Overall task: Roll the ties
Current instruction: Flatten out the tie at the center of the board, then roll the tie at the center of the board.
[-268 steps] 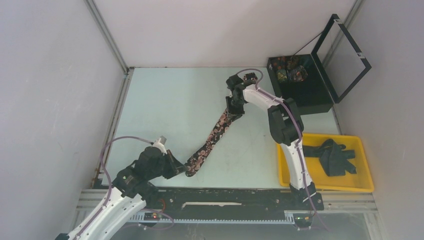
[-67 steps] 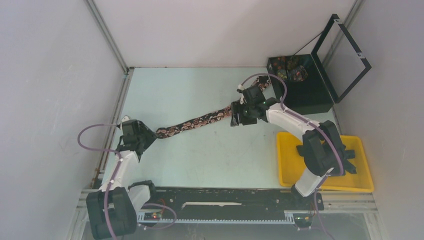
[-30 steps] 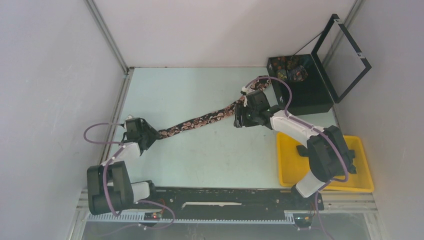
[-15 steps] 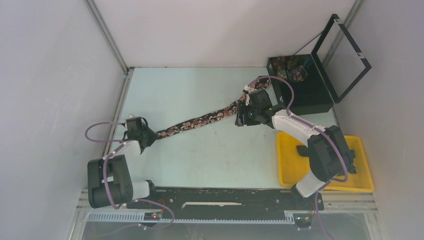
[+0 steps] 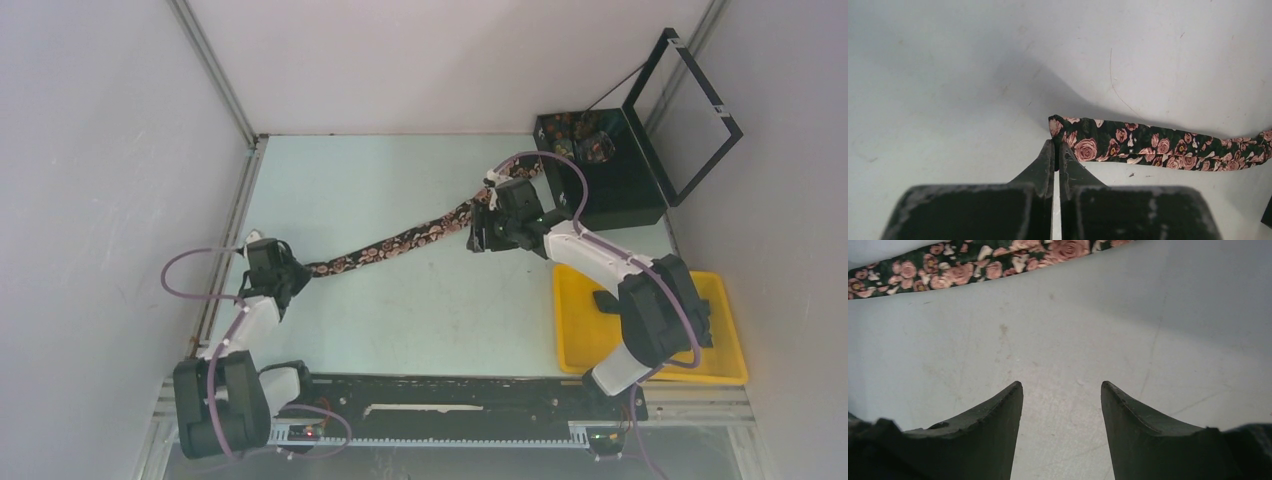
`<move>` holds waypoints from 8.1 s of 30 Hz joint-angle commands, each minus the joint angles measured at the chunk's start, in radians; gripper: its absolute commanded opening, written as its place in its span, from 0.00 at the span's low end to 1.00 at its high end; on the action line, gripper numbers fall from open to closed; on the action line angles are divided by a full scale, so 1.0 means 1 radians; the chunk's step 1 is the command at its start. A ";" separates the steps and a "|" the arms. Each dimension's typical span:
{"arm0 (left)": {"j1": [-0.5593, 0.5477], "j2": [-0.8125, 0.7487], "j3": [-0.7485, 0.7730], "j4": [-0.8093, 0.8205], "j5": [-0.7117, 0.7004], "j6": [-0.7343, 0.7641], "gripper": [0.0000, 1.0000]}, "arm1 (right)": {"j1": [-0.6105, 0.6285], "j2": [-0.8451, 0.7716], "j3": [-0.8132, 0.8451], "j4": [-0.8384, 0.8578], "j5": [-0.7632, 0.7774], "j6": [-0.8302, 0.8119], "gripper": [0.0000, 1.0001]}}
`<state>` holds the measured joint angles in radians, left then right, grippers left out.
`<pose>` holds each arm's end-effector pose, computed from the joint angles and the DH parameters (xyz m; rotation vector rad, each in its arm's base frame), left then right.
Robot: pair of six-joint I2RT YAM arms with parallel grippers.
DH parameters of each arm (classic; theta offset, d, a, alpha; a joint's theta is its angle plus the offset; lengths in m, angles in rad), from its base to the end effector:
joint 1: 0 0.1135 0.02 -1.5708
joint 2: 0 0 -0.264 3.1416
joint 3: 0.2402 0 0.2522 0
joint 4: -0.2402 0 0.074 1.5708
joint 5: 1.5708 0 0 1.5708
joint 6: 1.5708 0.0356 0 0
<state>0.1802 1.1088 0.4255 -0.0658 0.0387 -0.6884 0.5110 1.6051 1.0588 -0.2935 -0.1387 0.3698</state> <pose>0.2073 0.0364 0.1671 -0.9660 2.1296 -0.2999 0.2963 0.1718 0.2200 -0.2406 2.4686 0.5603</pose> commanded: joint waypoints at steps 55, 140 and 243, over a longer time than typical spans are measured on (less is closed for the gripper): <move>0.029 0.053 -0.043 0.012 -0.047 -0.242 0.06 | 0.380 0.623 0.830 -0.015 -0.278 0.277 0.54; -0.021 -0.406 -0.016 -0.407 0.045 -0.166 0.00 | 0.540 0.989 1.092 0.007 -0.345 0.483 0.00; -0.172 -0.353 0.041 -0.423 -0.087 -0.159 0.00 | 0.507 0.842 0.952 -0.052 -0.276 0.345 0.00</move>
<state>0.0212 0.7441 0.4202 -0.5312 -0.0460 -0.8455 1.0119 2.4817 2.0121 -0.3645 -0.4221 0.7311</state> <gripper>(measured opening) 0.008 0.007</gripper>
